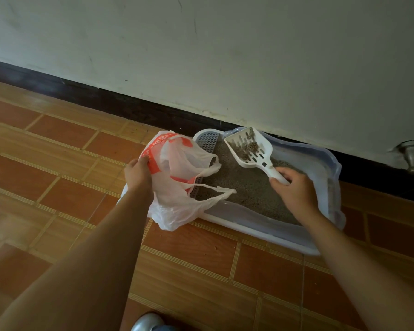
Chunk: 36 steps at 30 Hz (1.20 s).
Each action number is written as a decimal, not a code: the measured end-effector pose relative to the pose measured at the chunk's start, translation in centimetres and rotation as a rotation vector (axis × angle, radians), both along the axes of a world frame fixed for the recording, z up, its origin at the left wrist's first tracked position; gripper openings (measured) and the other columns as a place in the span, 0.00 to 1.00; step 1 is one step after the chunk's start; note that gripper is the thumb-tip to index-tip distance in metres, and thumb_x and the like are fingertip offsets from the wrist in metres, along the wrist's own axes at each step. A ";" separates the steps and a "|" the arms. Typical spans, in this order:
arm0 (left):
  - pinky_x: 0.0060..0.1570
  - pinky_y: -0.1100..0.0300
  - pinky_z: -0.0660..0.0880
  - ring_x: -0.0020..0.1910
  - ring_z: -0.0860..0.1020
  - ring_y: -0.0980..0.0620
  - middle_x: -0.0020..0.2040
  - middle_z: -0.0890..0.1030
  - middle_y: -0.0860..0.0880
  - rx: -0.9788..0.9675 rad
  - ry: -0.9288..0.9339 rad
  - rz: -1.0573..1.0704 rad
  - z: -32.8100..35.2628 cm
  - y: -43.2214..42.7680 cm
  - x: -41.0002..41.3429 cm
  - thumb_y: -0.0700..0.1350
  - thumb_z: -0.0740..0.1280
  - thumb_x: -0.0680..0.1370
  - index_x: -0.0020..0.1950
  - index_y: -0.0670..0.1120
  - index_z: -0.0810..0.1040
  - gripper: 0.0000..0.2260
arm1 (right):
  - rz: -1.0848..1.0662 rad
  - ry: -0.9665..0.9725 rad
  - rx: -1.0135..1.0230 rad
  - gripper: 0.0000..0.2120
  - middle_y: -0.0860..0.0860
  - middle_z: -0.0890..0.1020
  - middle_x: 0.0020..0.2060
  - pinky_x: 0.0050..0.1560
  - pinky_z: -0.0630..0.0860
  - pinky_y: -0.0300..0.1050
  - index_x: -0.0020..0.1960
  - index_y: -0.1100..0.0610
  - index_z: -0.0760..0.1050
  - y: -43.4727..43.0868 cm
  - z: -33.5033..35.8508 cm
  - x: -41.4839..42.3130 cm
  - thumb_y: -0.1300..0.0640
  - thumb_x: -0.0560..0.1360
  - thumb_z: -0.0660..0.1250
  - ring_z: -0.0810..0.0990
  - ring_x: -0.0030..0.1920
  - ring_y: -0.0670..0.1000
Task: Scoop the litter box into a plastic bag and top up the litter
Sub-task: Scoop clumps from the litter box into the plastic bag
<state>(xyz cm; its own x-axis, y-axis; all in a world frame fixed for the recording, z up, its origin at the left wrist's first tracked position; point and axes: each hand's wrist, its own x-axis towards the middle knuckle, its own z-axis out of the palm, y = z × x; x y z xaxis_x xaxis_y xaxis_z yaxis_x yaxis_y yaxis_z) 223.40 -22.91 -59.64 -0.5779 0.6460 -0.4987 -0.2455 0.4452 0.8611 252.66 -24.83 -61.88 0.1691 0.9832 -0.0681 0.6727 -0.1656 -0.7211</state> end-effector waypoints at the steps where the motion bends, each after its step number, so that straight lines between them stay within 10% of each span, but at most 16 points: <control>1: 0.36 0.64 0.73 0.37 0.74 0.55 0.42 0.76 0.50 0.005 -0.006 0.009 0.0 -0.1 -0.2 0.44 0.59 0.81 0.63 0.40 0.74 0.14 | 0.002 -0.013 0.003 0.12 0.52 0.82 0.39 0.36 0.75 0.49 0.57 0.53 0.78 0.0 0.0 -0.1 0.58 0.74 0.67 0.80 0.38 0.56; 36: 0.43 0.58 0.75 0.37 0.76 0.55 0.46 0.78 0.49 -0.009 0.006 -0.068 0.3 -0.3 -2.1 0.46 0.59 0.81 0.62 0.41 0.75 0.13 | 0.123 -0.255 -0.108 0.11 0.52 0.80 0.36 0.33 0.74 0.47 0.58 0.55 0.77 -0.8 -0.8 -1.6 0.56 0.75 0.66 0.78 0.35 0.54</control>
<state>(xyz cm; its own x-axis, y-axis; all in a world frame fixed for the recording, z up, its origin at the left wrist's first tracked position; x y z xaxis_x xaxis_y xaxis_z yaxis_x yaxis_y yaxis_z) 221.32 -23.26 -59.39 -0.5358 0.6790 -0.5019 -0.2098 0.4687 0.8581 251.06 -25.61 -62.63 0.0743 0.9867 -0.1445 0.8495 -0.1385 -0.5090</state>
